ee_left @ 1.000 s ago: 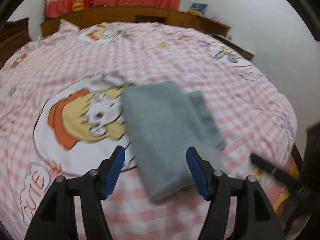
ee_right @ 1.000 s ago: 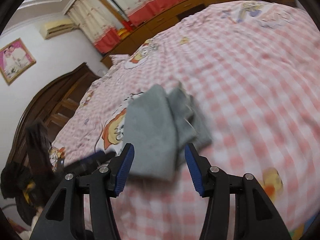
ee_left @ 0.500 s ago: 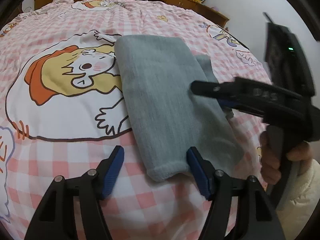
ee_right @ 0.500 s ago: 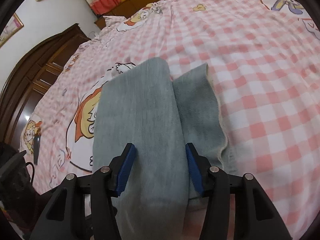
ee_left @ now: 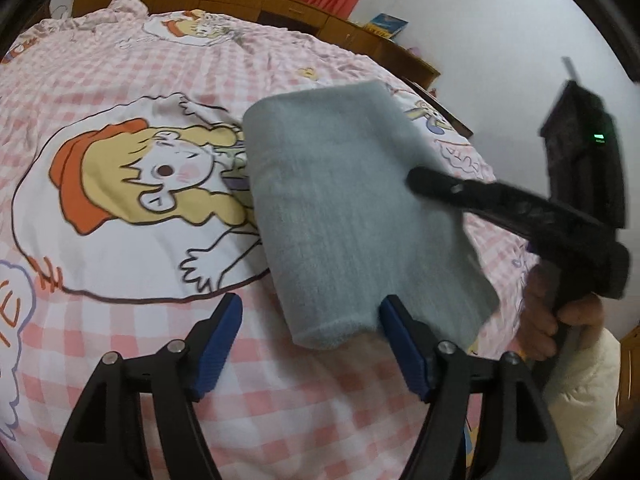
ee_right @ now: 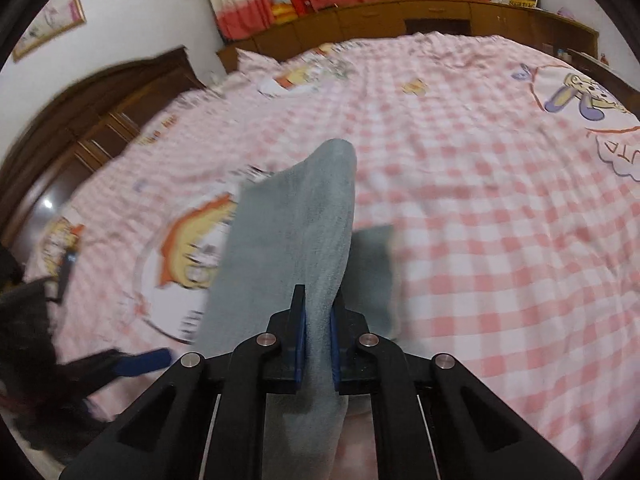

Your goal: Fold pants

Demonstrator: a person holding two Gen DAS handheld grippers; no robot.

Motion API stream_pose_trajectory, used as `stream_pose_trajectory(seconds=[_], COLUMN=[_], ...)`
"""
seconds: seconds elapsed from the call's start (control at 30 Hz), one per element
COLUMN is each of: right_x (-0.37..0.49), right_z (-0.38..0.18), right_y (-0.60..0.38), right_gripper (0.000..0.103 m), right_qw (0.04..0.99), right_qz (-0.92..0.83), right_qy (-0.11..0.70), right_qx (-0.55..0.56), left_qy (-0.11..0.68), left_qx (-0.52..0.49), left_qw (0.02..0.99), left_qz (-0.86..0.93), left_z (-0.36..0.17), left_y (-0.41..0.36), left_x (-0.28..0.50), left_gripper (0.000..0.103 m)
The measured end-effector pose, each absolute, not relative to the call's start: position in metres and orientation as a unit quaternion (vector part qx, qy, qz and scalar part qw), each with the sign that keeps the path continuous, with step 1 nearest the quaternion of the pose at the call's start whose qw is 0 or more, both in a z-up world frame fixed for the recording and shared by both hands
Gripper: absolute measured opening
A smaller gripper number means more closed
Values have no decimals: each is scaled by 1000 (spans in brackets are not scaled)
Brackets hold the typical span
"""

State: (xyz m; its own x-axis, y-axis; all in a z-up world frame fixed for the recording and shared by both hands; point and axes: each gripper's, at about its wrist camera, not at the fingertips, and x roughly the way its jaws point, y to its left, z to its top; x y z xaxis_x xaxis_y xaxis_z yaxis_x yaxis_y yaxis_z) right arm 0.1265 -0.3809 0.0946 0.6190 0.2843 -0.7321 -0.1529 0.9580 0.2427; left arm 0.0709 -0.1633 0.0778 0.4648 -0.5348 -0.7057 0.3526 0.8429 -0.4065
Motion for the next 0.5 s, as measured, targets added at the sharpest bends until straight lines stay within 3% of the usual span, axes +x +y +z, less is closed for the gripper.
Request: stream_pose_trajectory(seconds=[0.13, 0.2, 0.4, 0.47, 0.5], right_x=[141, 142, 110, 98, 93], right_z=[66, 62, 103, 114, 115], right_y=[-390, -397, -405, -400, -398], right_gripper=[12, 24, 26, 26, 26], right_qw=[891, 888, 914, 917, 914], right_qz=[86, 77, 12, 51, 75], right_qy=[442, 451, 405, 395, 396], right_qx=[48, 49, 15, 35, 46], left_qy=[462, 459, 422, 402, 394], left_qx=[-89, -85, -61, -52, -48], left_qw=[841, 841, 865, 875, 878], left_qz=[-265, -274, -265, -264, -268], left_z=[73, 75, 96, 105, 107], left_y=[-175, -177, -181, -186, -189], left_x=[69, 68, 84, 96, 102], left_gripper=[75, 75, 74, 63, 43])
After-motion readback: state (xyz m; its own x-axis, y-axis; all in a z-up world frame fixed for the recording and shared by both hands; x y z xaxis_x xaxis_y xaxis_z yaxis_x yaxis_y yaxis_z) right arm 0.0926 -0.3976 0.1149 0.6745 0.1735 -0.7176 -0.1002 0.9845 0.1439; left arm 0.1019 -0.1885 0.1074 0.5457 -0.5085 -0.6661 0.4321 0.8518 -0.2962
